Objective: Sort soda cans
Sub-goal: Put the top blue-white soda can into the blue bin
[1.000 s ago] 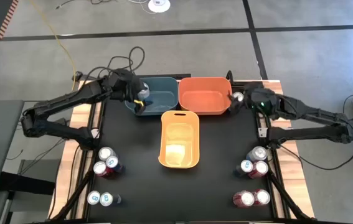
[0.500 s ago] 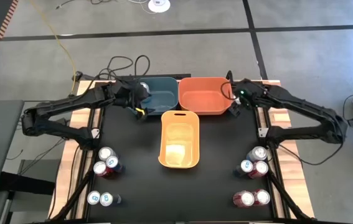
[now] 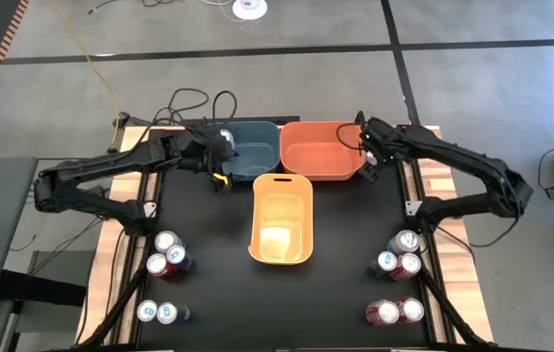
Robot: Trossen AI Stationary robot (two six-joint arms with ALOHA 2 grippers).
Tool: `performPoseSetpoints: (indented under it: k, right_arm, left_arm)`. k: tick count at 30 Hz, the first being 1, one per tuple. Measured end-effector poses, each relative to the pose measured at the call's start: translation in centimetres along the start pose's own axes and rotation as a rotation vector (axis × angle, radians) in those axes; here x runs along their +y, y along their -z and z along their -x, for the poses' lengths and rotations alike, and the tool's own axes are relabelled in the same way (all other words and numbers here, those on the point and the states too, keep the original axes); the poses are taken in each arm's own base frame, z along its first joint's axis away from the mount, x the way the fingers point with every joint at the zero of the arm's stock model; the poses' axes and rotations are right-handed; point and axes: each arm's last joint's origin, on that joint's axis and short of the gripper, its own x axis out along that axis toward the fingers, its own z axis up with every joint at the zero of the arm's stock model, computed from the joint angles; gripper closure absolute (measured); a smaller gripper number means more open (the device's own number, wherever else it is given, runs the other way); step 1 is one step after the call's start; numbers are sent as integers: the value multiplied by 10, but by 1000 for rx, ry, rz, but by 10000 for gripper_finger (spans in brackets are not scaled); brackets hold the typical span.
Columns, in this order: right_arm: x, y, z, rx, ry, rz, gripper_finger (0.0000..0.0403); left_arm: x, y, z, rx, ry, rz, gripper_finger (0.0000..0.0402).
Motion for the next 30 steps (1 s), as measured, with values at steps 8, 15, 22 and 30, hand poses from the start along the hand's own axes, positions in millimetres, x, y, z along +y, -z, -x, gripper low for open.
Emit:
performPoseSetpoints:
  k: [8,15,22,30]
  right_arm:
    - [-18,-9,-18,17,6,48,12]
    - [-24,-16,-33,21,-122,55,18]
    - [-23,-17,-36,33,-124,58,85]
    - [-22,-13,-28,23,-125,27,139]
  left_arm:
    - [0,-3,0,-36,-3,-13,42]
    - [0,-4,0,-38,-3,-8,42]
    - [0,-4,0,-41,-4,-16,42]
    - [0,-4,0,-43,-6,-36,42]
